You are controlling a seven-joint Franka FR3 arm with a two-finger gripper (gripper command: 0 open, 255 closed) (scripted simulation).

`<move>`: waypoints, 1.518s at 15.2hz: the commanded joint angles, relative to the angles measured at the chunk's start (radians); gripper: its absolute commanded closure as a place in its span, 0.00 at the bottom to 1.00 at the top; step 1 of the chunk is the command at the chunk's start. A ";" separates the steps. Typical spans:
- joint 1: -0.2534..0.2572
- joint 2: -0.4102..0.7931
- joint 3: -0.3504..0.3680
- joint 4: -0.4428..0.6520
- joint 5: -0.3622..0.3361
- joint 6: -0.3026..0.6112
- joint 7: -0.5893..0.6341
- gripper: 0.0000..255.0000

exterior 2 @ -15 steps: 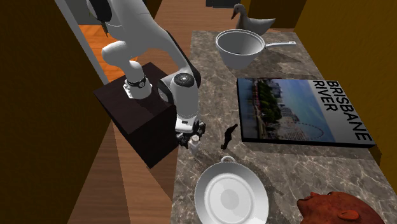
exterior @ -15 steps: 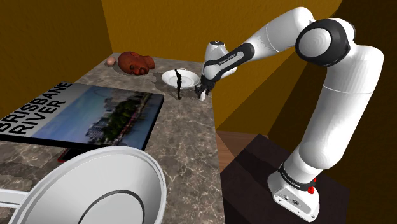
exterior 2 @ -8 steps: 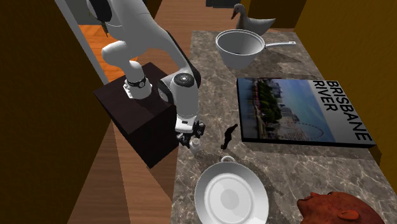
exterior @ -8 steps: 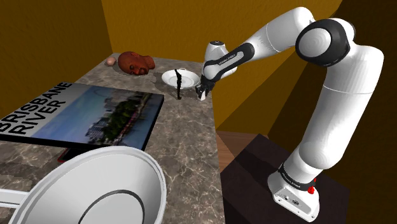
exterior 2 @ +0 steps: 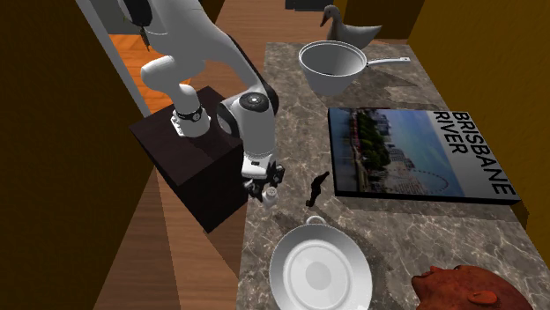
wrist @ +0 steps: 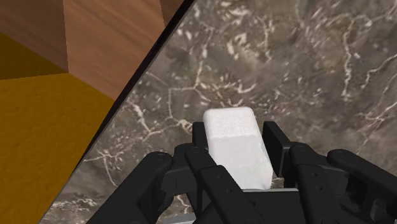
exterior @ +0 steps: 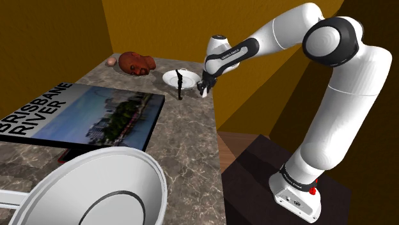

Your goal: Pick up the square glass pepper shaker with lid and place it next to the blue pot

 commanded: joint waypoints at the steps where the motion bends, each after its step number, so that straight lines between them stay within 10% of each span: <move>1: 0.000 -0.015 0.001 0.008 0.001 -0.023 -0.001 1.00; 23: 0.002 -0.130 0.004 0.166 0.017 -0.297 -0.024 1.00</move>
